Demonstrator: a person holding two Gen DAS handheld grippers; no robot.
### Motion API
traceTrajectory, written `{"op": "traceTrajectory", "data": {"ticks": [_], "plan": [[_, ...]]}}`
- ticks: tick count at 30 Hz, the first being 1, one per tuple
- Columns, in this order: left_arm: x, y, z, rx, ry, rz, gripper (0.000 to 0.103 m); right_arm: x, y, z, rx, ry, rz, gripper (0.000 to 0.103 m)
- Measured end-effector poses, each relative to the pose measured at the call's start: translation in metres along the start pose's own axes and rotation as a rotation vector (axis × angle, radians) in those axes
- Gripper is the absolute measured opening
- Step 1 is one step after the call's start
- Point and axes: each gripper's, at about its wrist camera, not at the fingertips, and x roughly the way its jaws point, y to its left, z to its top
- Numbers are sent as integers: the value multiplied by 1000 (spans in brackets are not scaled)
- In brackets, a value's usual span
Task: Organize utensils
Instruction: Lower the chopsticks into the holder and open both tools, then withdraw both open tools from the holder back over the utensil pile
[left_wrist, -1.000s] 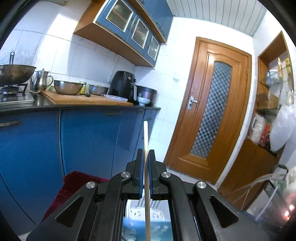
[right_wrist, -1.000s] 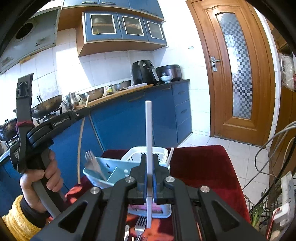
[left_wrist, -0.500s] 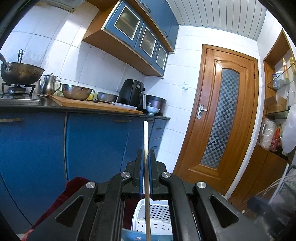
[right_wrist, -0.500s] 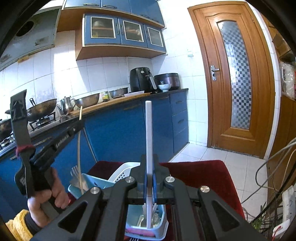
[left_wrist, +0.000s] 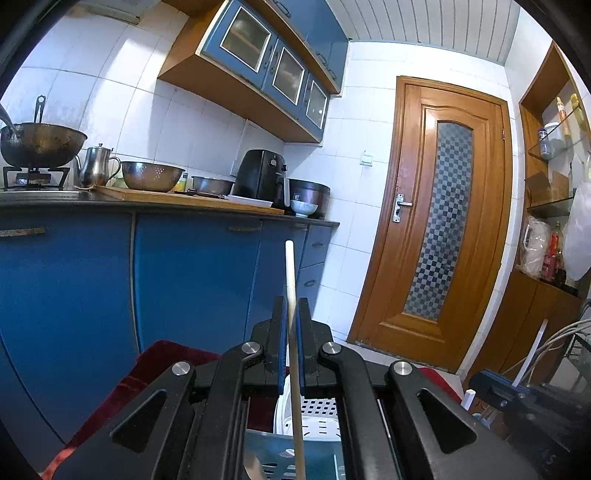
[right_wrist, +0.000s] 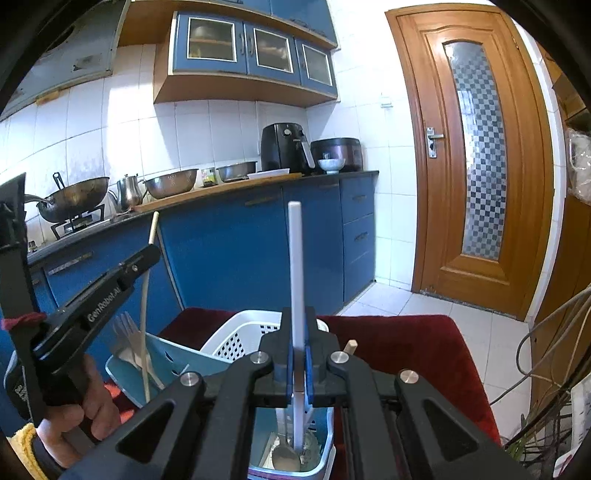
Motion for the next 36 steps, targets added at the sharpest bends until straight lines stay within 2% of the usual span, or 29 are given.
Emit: {"op": "traceTrajectory", "data": {"ticks": [6,9,14,16,20,24,36], "plan": [[-8,-2,1,12,-3,1,2,-1,-4,-3,34,8,32,8],[-11,-4,1,23,-3,1,2,-4,-5,-3,46,1,49,17],[-13,-8,-2,37,24,-11,3,-8,-4,0,54,-10,60,23],[-14,-8,-3,34,36,-14,14,-9,-3,0,57,-10,66,24],[-18,-8,-4,33,43,-15,17,-12,-3,-1,58,-10,70,24],[-22,-9,-4,48,59,-18,32,-14,-2,-1,69,-8,74,25],[-57,-10,3,98,98,-17,32,-42,0,0,100,-5,98,29]]}}
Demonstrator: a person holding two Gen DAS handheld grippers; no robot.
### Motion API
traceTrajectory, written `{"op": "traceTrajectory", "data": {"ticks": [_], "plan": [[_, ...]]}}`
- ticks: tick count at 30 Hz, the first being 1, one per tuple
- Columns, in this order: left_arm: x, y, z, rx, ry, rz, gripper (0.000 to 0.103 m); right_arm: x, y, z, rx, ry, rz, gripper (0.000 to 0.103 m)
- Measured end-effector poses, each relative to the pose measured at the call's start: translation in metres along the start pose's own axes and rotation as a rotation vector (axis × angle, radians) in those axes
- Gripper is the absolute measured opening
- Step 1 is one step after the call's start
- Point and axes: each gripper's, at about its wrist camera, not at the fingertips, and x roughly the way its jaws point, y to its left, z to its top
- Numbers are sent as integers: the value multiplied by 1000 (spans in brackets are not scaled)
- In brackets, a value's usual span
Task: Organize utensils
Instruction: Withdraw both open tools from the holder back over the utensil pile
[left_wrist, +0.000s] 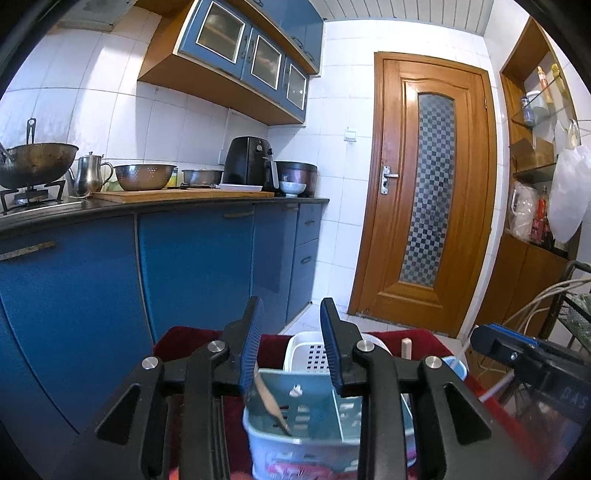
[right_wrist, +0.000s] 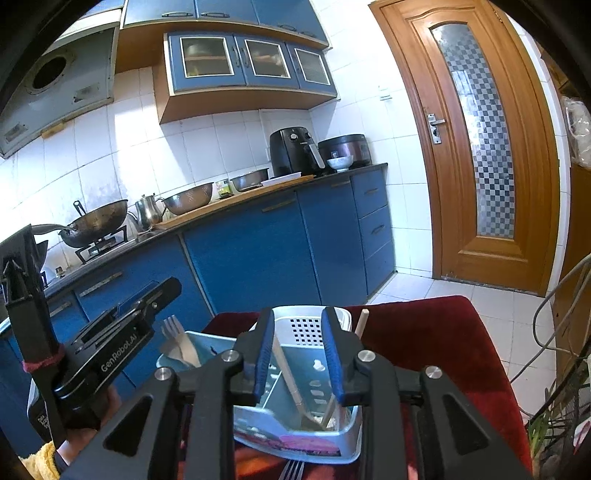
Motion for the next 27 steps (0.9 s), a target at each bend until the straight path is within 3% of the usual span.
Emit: {"op": "traceTrajectory", "data": {"ticks": [14,27], "plan": [[-51,13,-12,2,156,-17,32,-33,6,-16,32,112,4,30],[-94,17,-25,14,224,26,32,-76,16,-25,60,178,27,30]]}}
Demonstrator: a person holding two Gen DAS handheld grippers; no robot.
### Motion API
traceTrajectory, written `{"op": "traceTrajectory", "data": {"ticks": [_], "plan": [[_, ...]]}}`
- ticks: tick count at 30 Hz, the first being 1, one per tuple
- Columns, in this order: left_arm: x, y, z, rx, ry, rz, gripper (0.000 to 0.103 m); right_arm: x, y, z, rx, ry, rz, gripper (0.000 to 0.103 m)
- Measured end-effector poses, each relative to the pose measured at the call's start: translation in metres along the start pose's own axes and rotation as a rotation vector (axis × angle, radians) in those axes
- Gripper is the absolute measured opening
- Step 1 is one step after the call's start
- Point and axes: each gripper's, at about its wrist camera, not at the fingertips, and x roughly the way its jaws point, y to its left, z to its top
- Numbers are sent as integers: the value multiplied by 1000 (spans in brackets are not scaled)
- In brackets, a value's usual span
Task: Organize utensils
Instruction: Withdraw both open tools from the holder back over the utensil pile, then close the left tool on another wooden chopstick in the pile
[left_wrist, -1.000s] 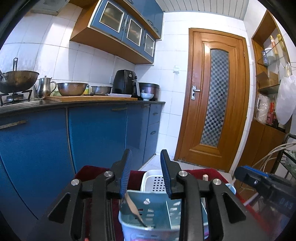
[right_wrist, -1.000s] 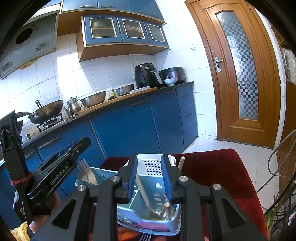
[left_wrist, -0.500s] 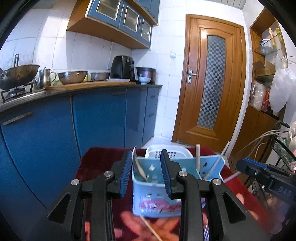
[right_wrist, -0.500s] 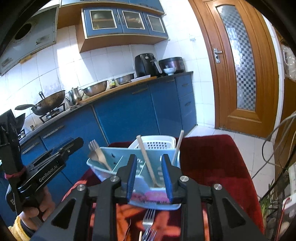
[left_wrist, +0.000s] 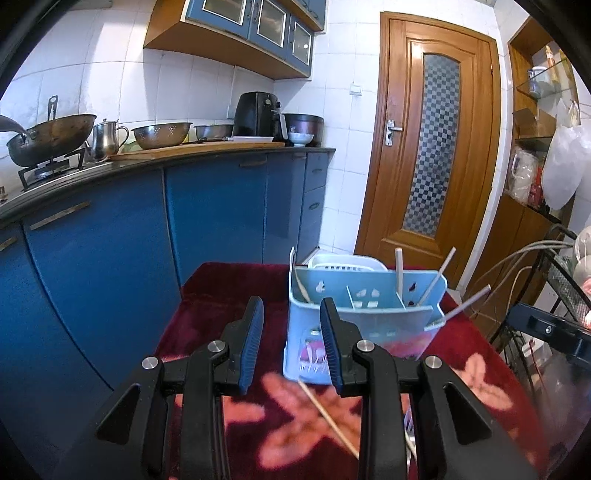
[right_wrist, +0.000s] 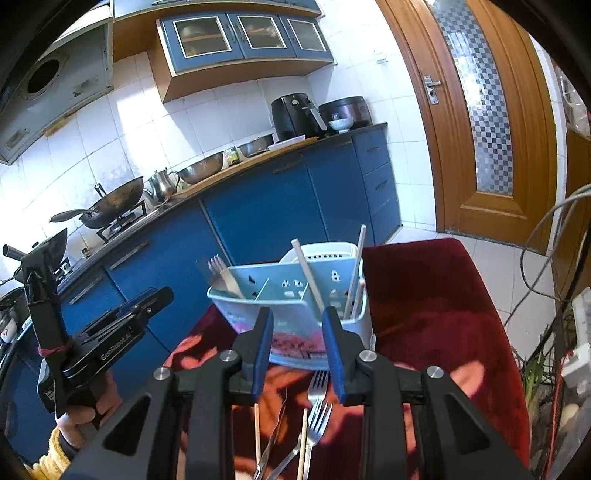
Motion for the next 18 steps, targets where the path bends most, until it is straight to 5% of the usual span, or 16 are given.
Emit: {"op": "traceTrajectory", "data": {"ticks": [8,18], "plan": [[-7,1,-23,-18,92,3,32,-10,5,-30,-20,92,-50,30],[31,-7,-54,-44,270,-42,32,-2,-3,-70,-16,164,-64,30]]}}
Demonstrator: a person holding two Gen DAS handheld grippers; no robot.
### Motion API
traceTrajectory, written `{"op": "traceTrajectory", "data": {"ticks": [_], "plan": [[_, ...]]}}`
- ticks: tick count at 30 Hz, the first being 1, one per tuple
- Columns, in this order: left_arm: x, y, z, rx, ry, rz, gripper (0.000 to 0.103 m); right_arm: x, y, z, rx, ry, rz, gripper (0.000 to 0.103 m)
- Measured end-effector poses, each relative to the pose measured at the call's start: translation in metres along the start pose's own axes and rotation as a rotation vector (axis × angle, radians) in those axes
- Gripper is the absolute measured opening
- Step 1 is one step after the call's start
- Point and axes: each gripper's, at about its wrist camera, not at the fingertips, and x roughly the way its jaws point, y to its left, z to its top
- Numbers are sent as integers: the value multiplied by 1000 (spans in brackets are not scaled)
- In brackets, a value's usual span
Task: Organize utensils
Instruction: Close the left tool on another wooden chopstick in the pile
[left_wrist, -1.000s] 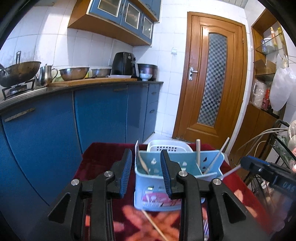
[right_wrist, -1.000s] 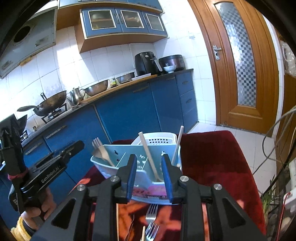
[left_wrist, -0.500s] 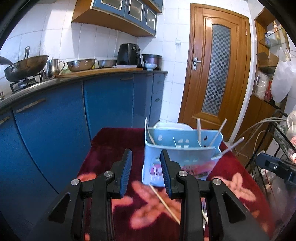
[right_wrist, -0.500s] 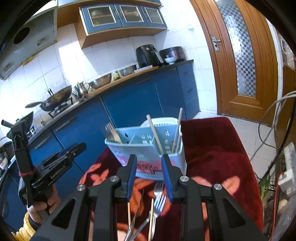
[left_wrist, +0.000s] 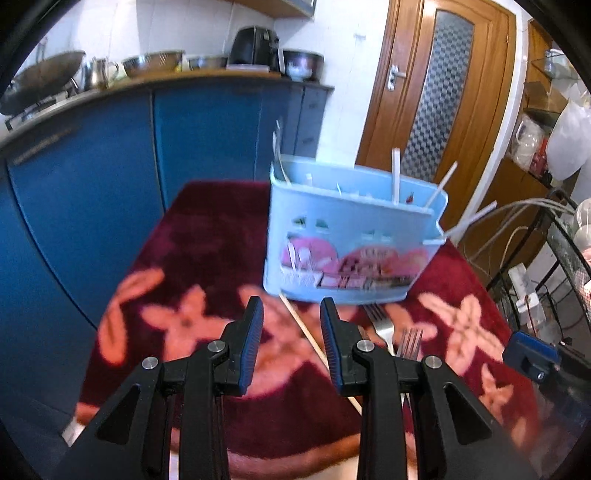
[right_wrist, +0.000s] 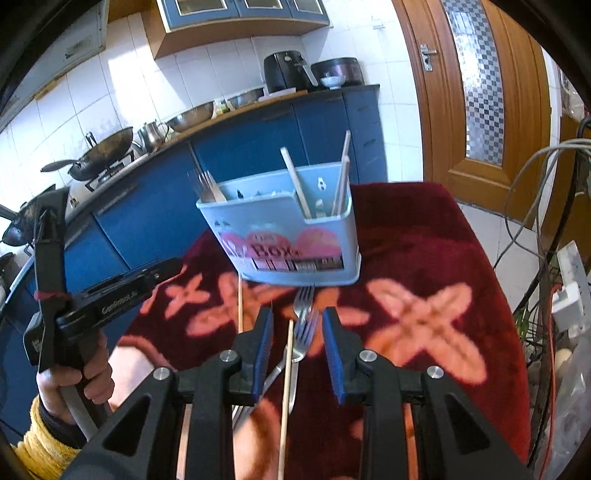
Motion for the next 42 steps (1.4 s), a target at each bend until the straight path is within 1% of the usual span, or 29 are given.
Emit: {"op": "traceTrajectory", "data": {"ticks": [3,8,14,21,25,29,35,40,42], "plan": [[16,-3,-3,1,40,-4,32,7,-3,-8,2,12,-11,30],[42,-3,-7,-14,105,-9,32,21,-11,-18,4,35,-52,31],[70,-2,-9,-32,172,-18,32,36,-26,-25,35,65,-54,31],[102,-4,-3,-45,258,-19,19,47,-38,-28,64,91,-50,31],[115,-4,-2,-66,307,-23,15,52,-44,-29,77,98,-46,31],[121,-4,-3,-74,315,-22,13,56,-49,-32,90,106,-43,31],[119,-7,-2,-83,301,-38,11,60,-53,-33,104,118,-39,31],[105,-1,-5,-101,279,-68,8,60,-53,-34,106,122,-36,31],[96,-1,-3,-102,255,-84,8,60,-53,-34,105,122,-35,31]]}}
